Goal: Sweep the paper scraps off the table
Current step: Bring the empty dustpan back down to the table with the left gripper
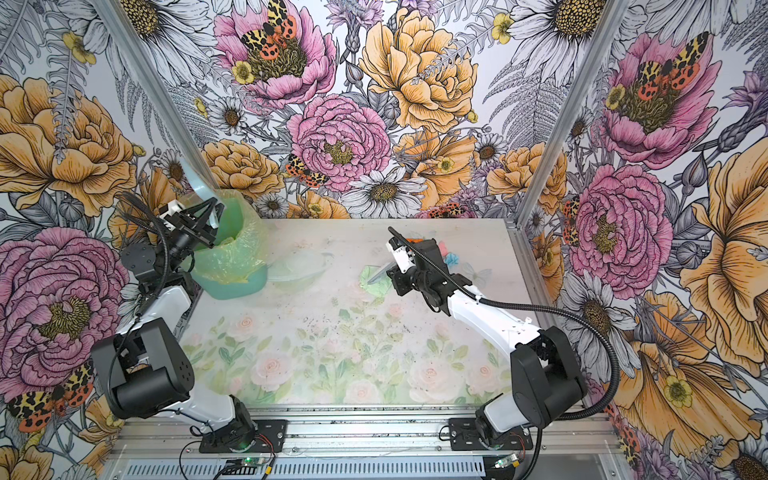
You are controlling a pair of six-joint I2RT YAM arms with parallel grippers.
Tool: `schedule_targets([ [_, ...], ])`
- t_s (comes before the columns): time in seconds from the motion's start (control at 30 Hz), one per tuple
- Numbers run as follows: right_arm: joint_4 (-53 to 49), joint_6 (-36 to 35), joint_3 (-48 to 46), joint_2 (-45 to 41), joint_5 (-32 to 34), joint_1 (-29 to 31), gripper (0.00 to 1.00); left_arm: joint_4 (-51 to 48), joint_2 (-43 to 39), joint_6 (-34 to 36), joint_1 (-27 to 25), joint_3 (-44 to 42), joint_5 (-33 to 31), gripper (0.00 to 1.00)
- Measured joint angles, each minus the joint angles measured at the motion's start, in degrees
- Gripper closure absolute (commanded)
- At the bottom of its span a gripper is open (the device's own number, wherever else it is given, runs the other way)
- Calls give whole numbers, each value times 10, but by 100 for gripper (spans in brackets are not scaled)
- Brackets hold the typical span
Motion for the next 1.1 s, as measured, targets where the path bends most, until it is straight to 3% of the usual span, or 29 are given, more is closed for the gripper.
schedule_targets([
  [0.33,0,24,0,-4,41,0,100,-34,0,2,-17,8,8,100],
  [0.47,0,43,0,-8,63,0,100,-125,-16,64,-47,24,22,100],
  [0.6,0,61,0,-9,80,0,100,-271,-44,189,-82,49,26,100],
  [0.73,0,74,0,-9,92,0,100,-455,-70,360,-125,86,15,100],
  [0.93,-6,91,0,-15,110,0,100,-719,-103,616,-202,141,-69,100],
  [1.1,-10,113,0,-25,134,0,100,-825,-146,744,-251,142,-127,100],
])
